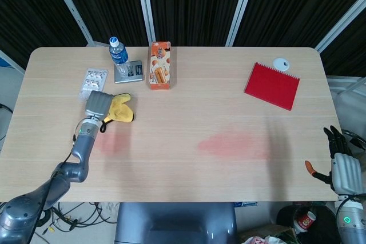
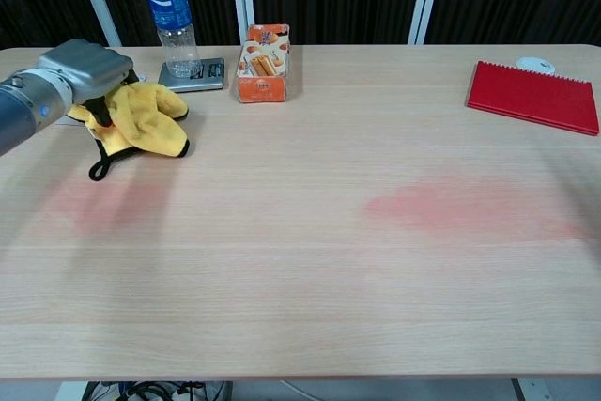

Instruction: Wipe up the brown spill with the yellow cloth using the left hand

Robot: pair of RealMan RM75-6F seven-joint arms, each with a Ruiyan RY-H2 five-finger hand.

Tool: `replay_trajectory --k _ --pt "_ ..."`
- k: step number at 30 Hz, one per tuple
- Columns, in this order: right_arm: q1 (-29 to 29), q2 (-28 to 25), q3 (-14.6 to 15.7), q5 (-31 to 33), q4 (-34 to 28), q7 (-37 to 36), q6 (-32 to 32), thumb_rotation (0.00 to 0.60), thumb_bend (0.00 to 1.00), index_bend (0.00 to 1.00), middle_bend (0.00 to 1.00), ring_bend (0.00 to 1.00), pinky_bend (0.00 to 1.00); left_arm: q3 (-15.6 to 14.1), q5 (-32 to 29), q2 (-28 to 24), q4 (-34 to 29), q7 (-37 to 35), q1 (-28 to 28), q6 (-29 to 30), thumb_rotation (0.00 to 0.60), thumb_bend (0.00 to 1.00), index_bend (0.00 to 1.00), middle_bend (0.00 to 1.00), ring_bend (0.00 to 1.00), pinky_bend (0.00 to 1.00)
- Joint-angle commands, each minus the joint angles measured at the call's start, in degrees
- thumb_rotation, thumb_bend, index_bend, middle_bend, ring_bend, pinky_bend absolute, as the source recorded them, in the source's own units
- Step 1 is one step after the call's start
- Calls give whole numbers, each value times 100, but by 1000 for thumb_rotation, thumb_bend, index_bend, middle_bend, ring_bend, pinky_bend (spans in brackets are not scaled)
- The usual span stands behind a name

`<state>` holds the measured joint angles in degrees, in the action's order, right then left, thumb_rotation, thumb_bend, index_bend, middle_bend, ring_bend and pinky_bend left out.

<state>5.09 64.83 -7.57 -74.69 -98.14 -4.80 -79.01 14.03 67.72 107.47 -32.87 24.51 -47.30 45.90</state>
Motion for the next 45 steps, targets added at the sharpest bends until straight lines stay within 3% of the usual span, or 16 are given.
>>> replay_trajectory --k 1,14,17,21,23,26,33,38,45 --pt "-1 1 1 -5 -2 -3 -3 600 194 9 0 0 187 -174 224 -609 -878 -331 375 419 600 517 709 725 640 739" --pt "-1 5 5 -38 23 -23 -17 600 199 9 0 0 187 -831 733 -2174 -3688 -323 1234 1283 600 465 655 667 590 688" --pt "-1 3 8 -45 19 -21 -19 600 199 9 0 0 187 -932 670 -2382 -3988 -216 1374 1328 600 366 547 532 483 591" --pt "-2 8 19 -61 13 -8 -21 600 199 9 0 0 187 -1055 485 -2667 -4353 -184 1522 1211 600 131 254 159 179 311" --pt "-5 10 21 -60 6 1 -27 600 199 9 0 0 187 -1095 378 -2861 -4630 -185 1576 1140 600 88 158 68 101 230" --pt "-11 8 16 -42 1 -3 -30 600 200 9 0 0 187 -1126 309 -3069 -4928 -199 1674 1205 600 70 99 18 44 151" --pt "-7 2 17 -26 2 1 -11 600 200 9 0 0 186 -1153 183 -3491 -5360 -372 1952 1486 600 44 5 0 0 75" --pt "-3 0 27 -44 13 21 -7 600 200 9 0 0 187 -1182 272 -3874 -5889 -788 2396 2099 600 40 0 0 0 41" --pt "13 0 61 -133 103 192 -39 600 197 7 0 0 187 -1597 948 -4312 -6189 -1161 3279 3330 600 18 0 0 0 0"
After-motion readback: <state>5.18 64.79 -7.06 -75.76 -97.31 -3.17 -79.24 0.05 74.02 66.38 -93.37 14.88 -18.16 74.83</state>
